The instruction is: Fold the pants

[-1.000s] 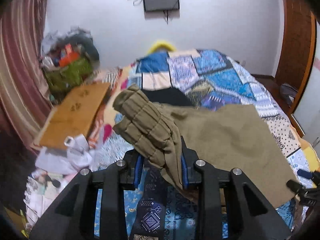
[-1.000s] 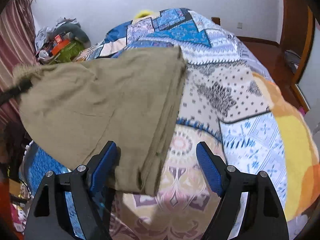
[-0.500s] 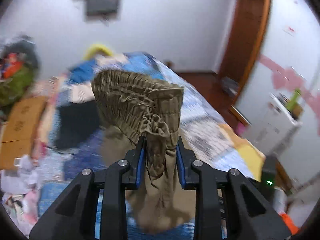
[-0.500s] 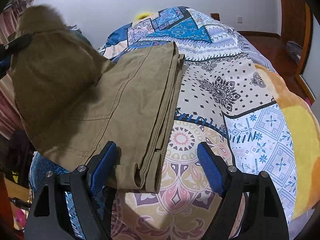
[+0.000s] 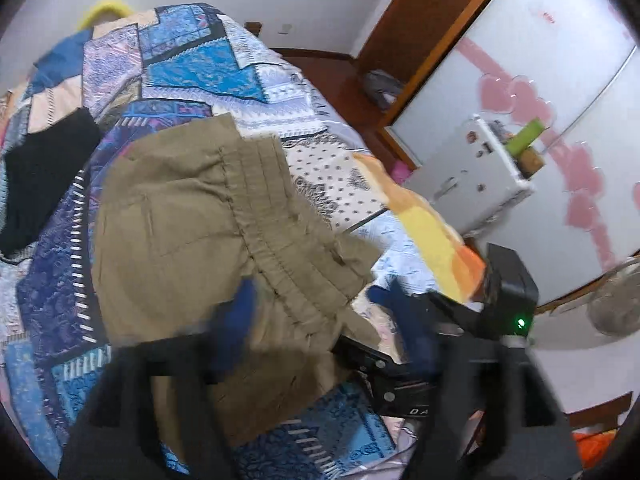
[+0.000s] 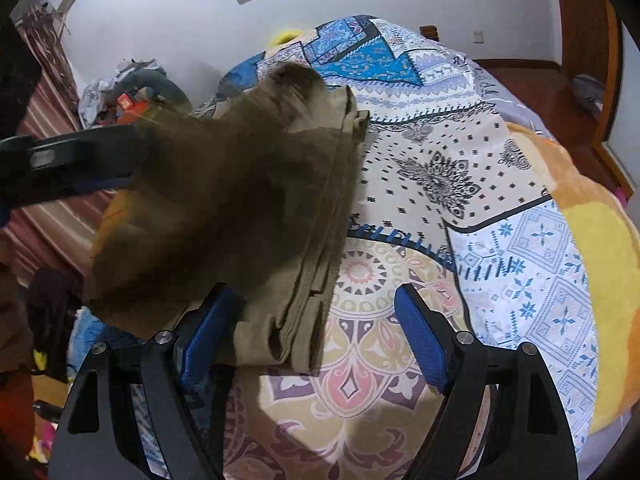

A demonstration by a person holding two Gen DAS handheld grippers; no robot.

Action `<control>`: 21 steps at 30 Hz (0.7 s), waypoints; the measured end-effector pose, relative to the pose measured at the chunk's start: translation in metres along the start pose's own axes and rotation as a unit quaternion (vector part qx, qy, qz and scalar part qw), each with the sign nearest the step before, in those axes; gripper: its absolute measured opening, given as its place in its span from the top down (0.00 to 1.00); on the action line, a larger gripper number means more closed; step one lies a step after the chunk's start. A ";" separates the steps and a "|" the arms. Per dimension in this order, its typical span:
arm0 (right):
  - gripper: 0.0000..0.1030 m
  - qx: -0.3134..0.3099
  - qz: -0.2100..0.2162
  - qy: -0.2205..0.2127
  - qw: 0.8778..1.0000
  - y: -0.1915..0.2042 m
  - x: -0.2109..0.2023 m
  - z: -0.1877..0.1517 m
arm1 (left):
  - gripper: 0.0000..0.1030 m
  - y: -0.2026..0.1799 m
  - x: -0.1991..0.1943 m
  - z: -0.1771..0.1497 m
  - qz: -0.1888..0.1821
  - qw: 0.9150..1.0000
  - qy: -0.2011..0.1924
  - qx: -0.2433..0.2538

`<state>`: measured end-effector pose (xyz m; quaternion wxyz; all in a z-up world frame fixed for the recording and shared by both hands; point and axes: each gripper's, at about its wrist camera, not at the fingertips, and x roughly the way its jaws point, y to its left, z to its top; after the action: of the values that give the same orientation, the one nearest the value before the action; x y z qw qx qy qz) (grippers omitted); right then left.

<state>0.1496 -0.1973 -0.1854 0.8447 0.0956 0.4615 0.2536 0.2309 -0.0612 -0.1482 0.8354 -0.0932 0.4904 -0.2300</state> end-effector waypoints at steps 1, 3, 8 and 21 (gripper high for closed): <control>0.22 0.004 0.006 0.000 1.000 -0.001 -0.001 0.000 | 0.20 -0.001 -0.003 -0.002 0.009 1.000 -0.010 0.000; 0.22 0.009 0.007 -0.004 1.000 -0.003 -0.004 0.002 | 0.19 0.004 -0.008 0.000 0.039 0.999 -0.025 0.005; 0.22 0.002 -0.001 -0.015 1.000 -0.003 -0.013 0.004 | 0.19 0.035 -0.022 0.021 0.160 0.985 -0.068 0.018; 0.22 0.032 -0.030 -0.043 0.998 -0.018 -0.030 0.015 | 0.16 0.132 0.032 0.107 0.300 0.952 -0.045 0.032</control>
<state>0.1549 -0.2272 -0.1627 0.8677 0.1191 0.4351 0.2086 0.3754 0.0312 -0.1697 0.8899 0.0750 0.4496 0.0200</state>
